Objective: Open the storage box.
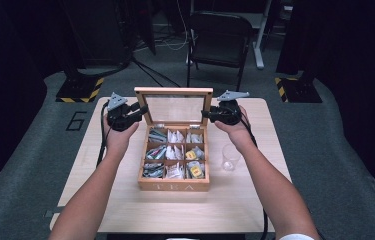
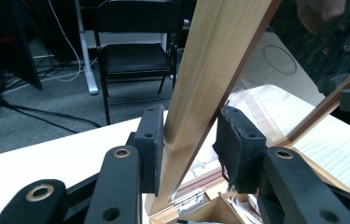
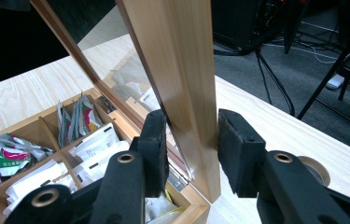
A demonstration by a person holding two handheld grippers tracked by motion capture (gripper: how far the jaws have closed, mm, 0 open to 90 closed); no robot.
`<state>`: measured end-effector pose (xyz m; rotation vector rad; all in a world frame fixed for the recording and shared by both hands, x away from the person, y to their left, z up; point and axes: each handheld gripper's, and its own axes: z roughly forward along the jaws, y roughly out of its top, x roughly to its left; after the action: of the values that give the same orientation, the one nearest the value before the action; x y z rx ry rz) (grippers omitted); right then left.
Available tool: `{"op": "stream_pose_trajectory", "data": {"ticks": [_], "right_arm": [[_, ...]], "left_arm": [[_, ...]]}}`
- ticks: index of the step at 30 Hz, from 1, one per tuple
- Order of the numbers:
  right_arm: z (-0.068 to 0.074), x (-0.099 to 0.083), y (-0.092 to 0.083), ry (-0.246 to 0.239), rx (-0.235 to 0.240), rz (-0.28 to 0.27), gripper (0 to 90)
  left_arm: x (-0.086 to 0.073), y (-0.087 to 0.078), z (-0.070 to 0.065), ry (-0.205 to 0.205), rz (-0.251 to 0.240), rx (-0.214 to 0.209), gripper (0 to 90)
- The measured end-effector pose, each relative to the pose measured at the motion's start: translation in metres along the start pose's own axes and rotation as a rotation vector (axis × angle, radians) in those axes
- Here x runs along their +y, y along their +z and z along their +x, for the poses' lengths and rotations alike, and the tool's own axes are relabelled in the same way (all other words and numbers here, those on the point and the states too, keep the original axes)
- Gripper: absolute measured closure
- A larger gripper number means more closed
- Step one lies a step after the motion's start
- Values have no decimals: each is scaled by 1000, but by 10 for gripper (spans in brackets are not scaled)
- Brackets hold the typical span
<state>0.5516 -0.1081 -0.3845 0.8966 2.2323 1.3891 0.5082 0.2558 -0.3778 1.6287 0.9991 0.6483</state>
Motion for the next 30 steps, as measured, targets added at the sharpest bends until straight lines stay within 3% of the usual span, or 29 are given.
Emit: {"op": "stream_pose_trajectory", "data": {"ticks": [17, 25, 30], "right_arm": [[-6, 3, 5, 45, 2, 1, 631], [-7, 5, 10, 33, -1, 26, 620], [-10, 3, 12, 45, 1, 21, 641]], "left_arm": [[-2, 8, 5, -17, -5, -2, 634], [1, 11, 7, -14, 3, 7, 637], [3, 15, 8, -37, 0, 8, 638]]}}
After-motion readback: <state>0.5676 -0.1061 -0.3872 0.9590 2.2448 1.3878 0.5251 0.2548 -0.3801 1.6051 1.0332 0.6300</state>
